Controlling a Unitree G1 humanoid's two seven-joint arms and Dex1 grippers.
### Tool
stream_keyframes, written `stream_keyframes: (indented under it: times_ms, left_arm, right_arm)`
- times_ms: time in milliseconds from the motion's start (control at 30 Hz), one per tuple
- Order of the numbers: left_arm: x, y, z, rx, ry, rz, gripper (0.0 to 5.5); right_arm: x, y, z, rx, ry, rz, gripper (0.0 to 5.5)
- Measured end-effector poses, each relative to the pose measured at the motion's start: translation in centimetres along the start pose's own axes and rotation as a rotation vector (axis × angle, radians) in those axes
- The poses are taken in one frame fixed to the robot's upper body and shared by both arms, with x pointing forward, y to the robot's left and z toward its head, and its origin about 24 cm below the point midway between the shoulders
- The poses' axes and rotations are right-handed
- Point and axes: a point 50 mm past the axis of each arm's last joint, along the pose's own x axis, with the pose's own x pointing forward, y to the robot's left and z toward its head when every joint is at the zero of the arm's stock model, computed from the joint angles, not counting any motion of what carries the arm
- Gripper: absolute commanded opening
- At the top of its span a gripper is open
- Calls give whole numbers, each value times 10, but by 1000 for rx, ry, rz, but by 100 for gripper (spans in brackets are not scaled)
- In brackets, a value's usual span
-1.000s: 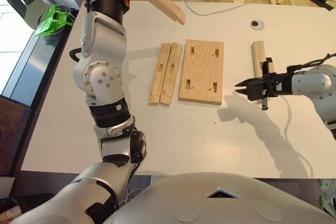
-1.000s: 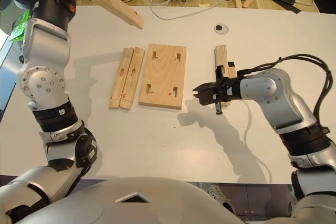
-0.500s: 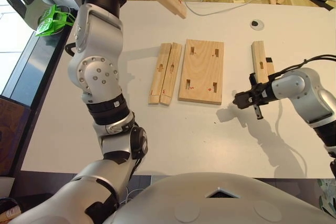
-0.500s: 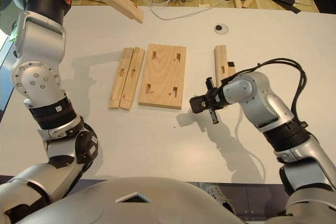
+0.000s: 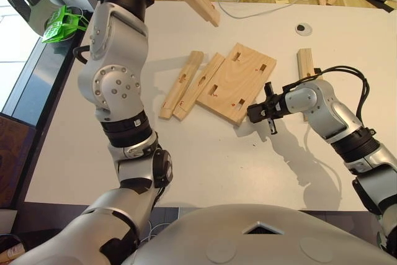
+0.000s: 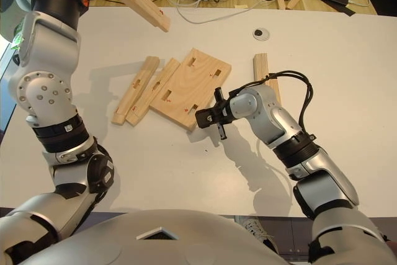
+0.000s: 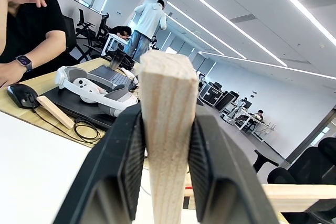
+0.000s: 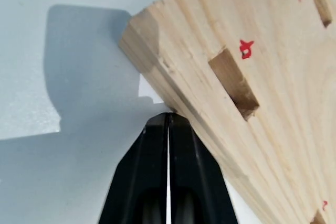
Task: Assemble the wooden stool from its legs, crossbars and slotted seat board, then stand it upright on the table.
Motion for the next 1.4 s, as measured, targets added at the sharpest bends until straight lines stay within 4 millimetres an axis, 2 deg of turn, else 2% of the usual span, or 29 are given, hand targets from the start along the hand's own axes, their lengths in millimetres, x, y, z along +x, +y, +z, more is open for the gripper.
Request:
stream_keyframes:
  times_ms: [100,200,300,433,533,667,967,1267,1400]
  left_arm:
    - [-2,2,5,81,11,-37,102]
    - [-8,5,4,150,73,-110,102]
    - [-18,8,0,165,140,-134,102]
    - [-37,1,-11,164,247,-226,102]
    - [-47,2,-15,184,319,-241,102]
    - [-57,1,-18,212,381,-252,102]
    - [-62,8,-29,262,380,-221,102]
    - [-65,2,-36,272,330,-251,102]
    - [-75,2,-49,260,355,-294,102]
  right_arm:
    - [-10,-3,2,38,-29,-25,0]
    - [-26,-11,-7,67,-11,-154,0]
    - [-43,-26,-31,160,42,-400,0]
    - [-59,-36,-65,347,111,-682,0]
    - [-61,-36,-81,474,134,-821,0]
    - [-46,-26,-82,536,120,-850,0]
    - [-41,-23,-86,563,132,-837,0]
    - [-41,-24,-86,569,125,-837,0]
    - [-40,-24,-85,569,122,-838,0]
